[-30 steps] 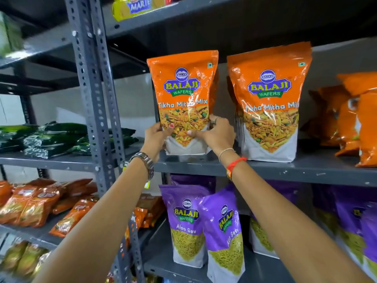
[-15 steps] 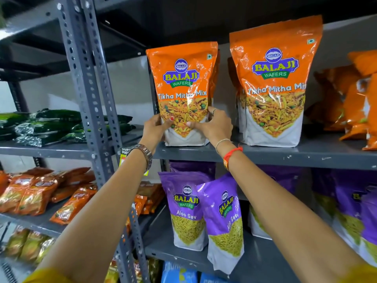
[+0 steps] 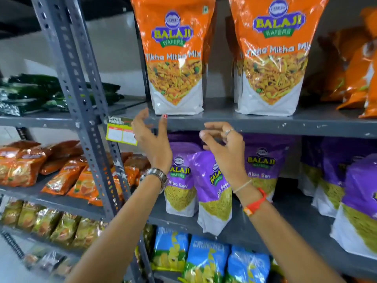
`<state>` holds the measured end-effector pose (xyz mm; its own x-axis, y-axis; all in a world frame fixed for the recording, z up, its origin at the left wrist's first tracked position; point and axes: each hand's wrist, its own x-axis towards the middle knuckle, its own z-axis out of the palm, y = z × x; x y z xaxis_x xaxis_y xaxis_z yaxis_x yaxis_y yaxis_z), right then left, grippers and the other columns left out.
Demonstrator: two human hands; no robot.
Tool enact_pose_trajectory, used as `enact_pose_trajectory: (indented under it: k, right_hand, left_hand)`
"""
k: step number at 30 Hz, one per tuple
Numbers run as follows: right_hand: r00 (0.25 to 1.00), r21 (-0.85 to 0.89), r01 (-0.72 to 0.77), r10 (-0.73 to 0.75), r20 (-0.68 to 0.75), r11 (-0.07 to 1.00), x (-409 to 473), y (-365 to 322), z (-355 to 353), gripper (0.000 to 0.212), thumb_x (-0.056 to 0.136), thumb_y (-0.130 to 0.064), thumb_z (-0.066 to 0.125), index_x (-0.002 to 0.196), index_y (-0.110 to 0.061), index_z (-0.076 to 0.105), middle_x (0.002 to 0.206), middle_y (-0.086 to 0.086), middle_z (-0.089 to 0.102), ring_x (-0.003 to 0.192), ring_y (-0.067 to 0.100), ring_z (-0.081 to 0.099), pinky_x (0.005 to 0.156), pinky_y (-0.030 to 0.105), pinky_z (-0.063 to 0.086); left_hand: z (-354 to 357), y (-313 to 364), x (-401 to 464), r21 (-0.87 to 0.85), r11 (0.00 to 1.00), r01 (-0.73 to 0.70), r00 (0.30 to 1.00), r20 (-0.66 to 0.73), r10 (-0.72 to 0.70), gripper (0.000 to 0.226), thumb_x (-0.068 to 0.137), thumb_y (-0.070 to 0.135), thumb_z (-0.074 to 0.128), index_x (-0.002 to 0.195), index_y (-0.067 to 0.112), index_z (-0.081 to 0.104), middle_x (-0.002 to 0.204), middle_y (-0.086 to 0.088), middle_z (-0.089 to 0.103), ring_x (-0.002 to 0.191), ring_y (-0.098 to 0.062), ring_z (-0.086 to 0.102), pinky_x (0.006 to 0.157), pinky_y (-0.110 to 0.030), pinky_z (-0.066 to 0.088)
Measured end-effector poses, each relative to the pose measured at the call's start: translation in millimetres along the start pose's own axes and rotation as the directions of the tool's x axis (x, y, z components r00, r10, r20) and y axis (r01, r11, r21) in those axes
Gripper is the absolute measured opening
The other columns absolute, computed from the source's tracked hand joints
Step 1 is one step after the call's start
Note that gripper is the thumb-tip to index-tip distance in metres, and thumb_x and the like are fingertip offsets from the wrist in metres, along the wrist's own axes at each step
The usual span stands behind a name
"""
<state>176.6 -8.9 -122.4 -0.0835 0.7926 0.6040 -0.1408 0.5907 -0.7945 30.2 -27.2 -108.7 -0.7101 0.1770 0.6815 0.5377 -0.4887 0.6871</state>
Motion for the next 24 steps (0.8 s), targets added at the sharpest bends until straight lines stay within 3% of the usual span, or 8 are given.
enact_pose_trajectory:
  k: [3,5,7,9,12,16,20,24]
  right_hand:
    - [0.989,-0.014,-0.136,0.135,-0.06,0.991,-26.3,55.2,-22.4,0.015,0.076,-0.019,0.068,0.079,-0.034,0.065,0.081,0.003,0.072,0.078,0.017,0.067,0.077,0.049,0.058]
    - [0.963,-0.012,-0.243,0.24,-0.12,0.97,-36.8,96.6,-37.8,0.022,0.078,-0.006,0.067,0.084,-0.026,0.063,0.09,0.014,0.07,0.078,0.017,0.063,0.079,0.04,0.054]
    - [0.917,0.013,-0.371,0.368,-0.156,0.929,-42.7,134.1,-51.0,0.026,0.076,0.005,0.066,0.095,-0.011,0.062,0.1,0.019,0.065,0.084,0.02,0.06,0.076,0.026,0.05]
    - [0.848,0.042,-0.512,0.512,-0.135,0.858,-46.7,164.9,-61.3,0.043,0.074,0.007,0.067,0.114,-0.003,0.056,0.119,0.021,0.057,0.106,0.028,0.055,0.08,0.019,0.046]
    - [0.744,0.004,-0.668,0.668,0.009,0.744,-49.1,200.8,-69.3,0.066,0.078,0.004,0.065,0.137,-0.005,0.037,0.145,0.019,0.038,0.137,0.029,0.035,0.102,0.03,0.034]
    - [0.684,-0.06,-0.715,0.714,0.147,0.697,-51.5,231.3,-72.5,0.079,0.079,0.005,0.063,0.145,-0.01,0.023,0.153,0.016,0.033,0.139,0.03,0.035,0.117,0.045,0.028]
    - [0.678,0.004,-0.719,0.7,0.226,0.695,-54.6,219.3,-67.8,0.067,0.084,0.014,0.05,0.143,-0.002,0.024,0.122,0.007,0.056,0.109,0.022,0.053,0.096,0.034,0.042]
    - [0.671,-0.026,-0.708,0.683,0.288,0.706,-61.9,209.9,-76.1,0.06,0.086,0.005,0.054,0.14,-0.009,0.03,0.13,0.009,0.052,0.119,0.02,0.048,0.089,0.026,0.045]
  left_hand:
    - [-7.8,-27.5,-54.1,-0.011,0.995,0.101,0.995,0.023,-0.101,0.054,0.082,0.033,0.063,0.127,0.009,0.043,0.121,-0.013,0.051,0.106,-0.029,0.051,0.092,-0.038,0.044]
    - [-15.8,-50.9,-97.2,0.023,0.969,0.246,0.961,0.126,-0.247,0.057,0.084,0.03,0.061,0.131,0.007,0.039,0.129,-0.009,0.047,0.118,-0.027,0.047,0.1,-0.03,0.037]
    - [-27.0,-68.4,-140.0,0.029,0.895,0.445,0.87,0.225,-0.439,0.06,0.085,0.032,0.059,0.135,0.01,0.035,0.136,0.002,0.041,0.128,-0.021,0.042,0.101,-0.023,0.032]
    - [-34.1,-83.6,-174.6,0.041,0.799,0.6,0.752,0.311,-0.581,0.053,0.088,0.031,0.056,0.134,0.016,0.035,0.137,0.003,0.044,0.129,-0.02,0.043,0.099,-0.025,0.036]
    - [-33.5,-93.5,-200.5,0.094,0.697,0.711,0.591,0.458,-0.665,0.048,0.093,0.027,0.046,0.138,0.02,0.032,0.144,-0.002,0.041,0.133,-0.02,0.04,0.11,-0.04,0.033]
    - [-22.5,-97.4,-205.6,0.158,0.571,0.806,0.414,0.54,-0.733,0.053,0.095,0.033,0.039,0.144,0.026,0.02,0.155,0.003,0.023,0.142,-0.02,0.024,0.115,-0.054,0.023]
    - [-17.6,-100.4,-207.4,0.169,0.553,0.816,0.398,0.531,-0.749,0.056,0.095,0.036,0.037,0.145,0.028,0.014,0.157,0.004,0.017,0.143,-0.02,0.021,0.115,-0.055,0.021]
    - [-17.4,-101.7,-213.3,0.165,0.569,0.805,0.422,0.516,-0.746,0.057,0.096,0.036,0.036,0.146,0.027,0.011,0.156,0.0,0.019,0.141,-0.021,0.024,0.114,-0.053,0.025]
